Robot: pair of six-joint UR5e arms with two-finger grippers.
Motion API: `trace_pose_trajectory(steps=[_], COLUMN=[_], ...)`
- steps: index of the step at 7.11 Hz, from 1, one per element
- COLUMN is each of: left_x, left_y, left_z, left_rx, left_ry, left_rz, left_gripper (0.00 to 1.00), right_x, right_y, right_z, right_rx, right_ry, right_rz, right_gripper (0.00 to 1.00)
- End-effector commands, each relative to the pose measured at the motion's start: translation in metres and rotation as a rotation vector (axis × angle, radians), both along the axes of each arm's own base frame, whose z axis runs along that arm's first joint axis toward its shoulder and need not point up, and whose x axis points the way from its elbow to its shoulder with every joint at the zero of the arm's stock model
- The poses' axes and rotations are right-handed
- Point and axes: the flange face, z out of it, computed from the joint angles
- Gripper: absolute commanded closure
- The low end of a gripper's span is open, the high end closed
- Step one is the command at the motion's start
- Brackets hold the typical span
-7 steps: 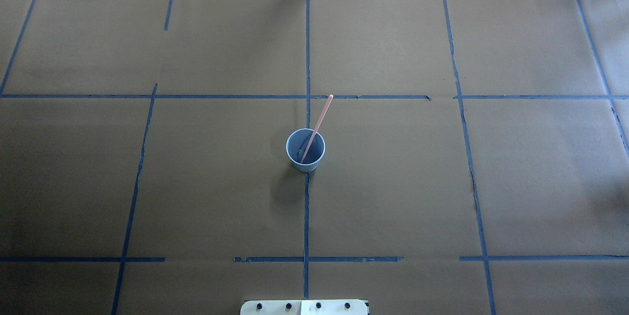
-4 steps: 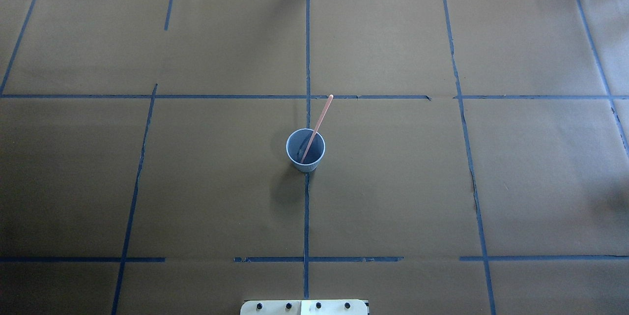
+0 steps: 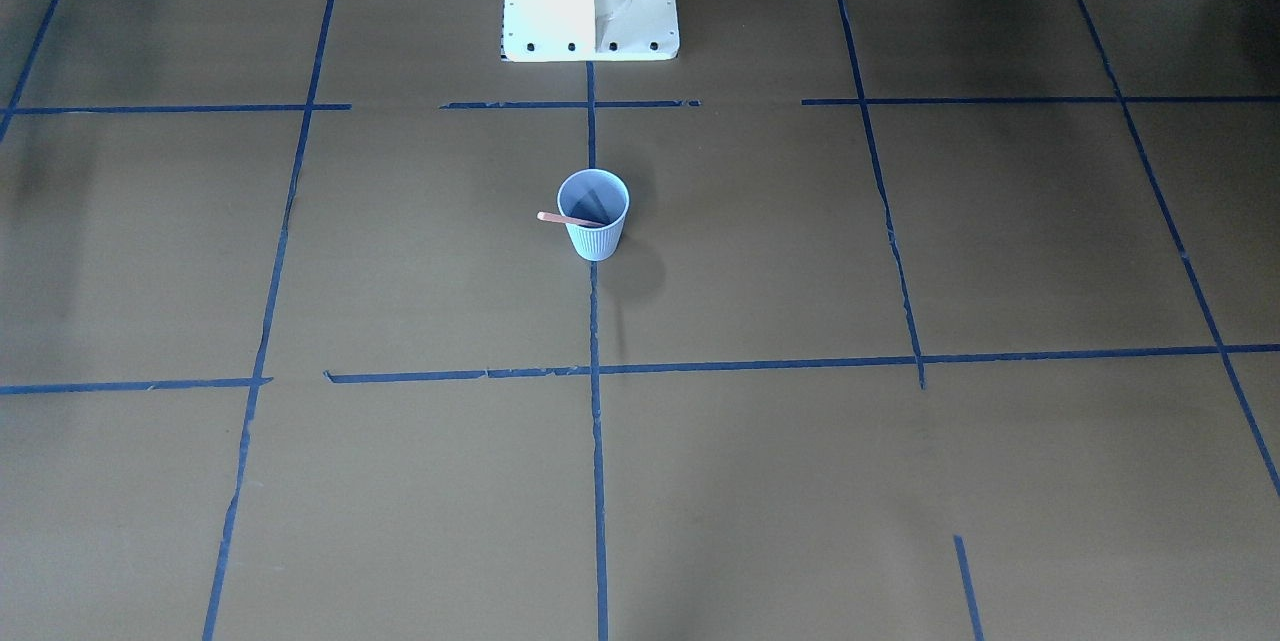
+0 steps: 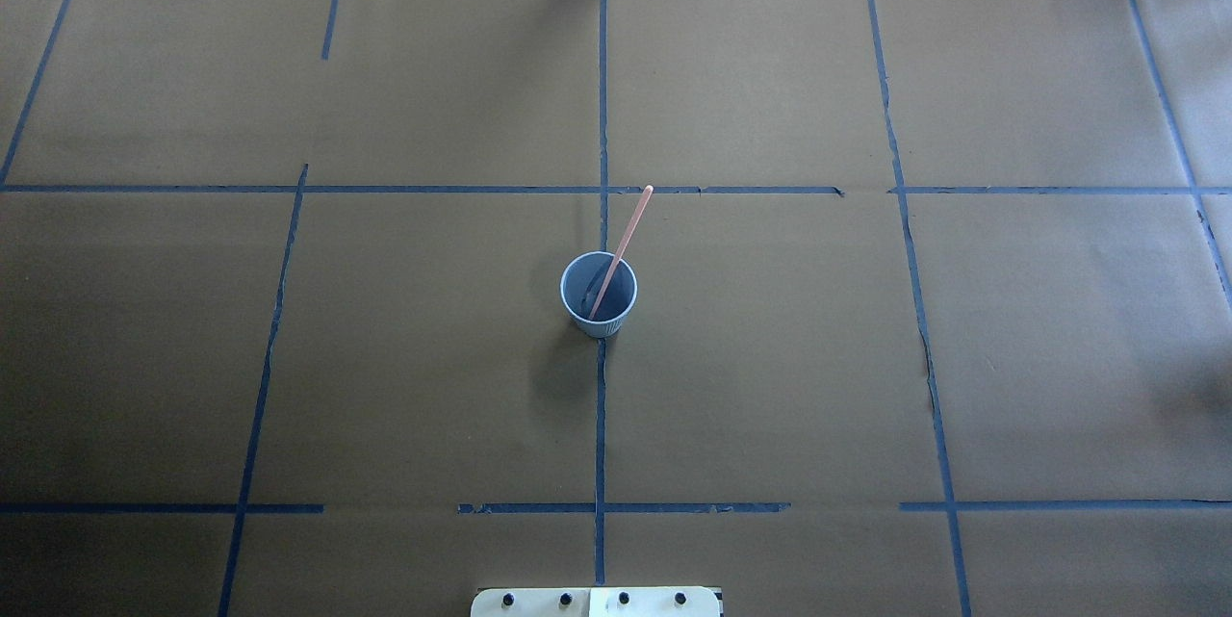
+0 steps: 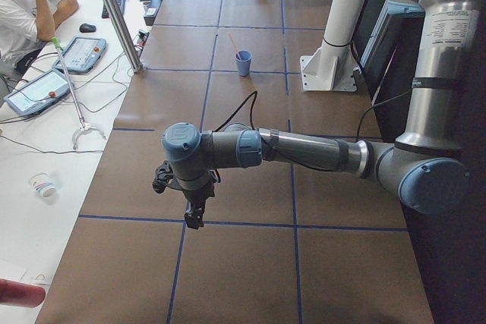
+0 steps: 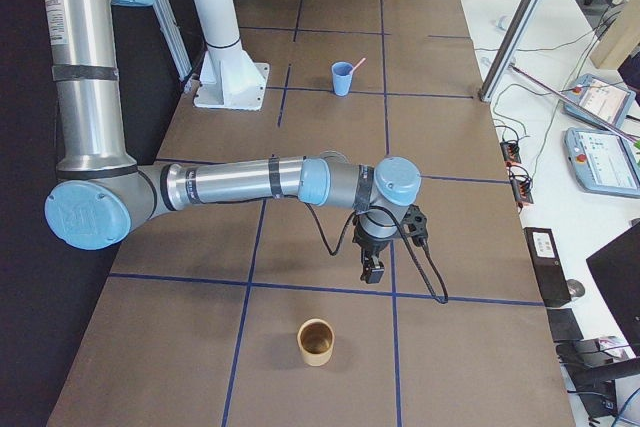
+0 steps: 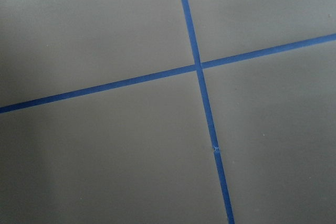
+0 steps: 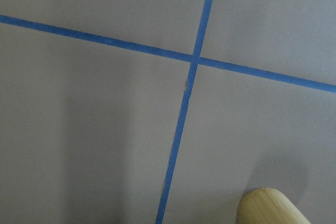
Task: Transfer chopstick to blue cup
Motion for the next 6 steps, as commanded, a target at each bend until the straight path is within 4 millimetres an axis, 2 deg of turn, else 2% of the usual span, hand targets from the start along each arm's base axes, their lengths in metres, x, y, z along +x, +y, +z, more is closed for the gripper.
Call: trace_pose_trajectory(steps=[1, 2, 3, 6], left_x=[0.001, 0.001, 0.001, 0.004], left_y=[0.011, 0.011, 0.008, 0.006], left_z=[0.017, 0.024, 0.022, 0.014], left_rx=[-0.021, -0.036, -0.032, -0.017], left_ry=[-0.002, 0.002, 0.0, -0.001], left_rz=[0.0, 0.0, -0.001, 0.005], left_gripper=[0.0, 0.0, 0.0, 0.0], right_x=[0.0, -0.001, -0.001, -0.001], right_y=[0.005, 0.006, 0.009, 0.018], right_z=[0.001, -0.003, -0.011, -0.004], right_rx=[-0.003, 0.006, 0.022, 0.006], right_ry=[-0.002, -0.009, -0.009, -0.012], right_rz=[0.0, -0.001, -0.001, 0.003], right_gripper=[0.0, 0.0, 0.0, 0.0])
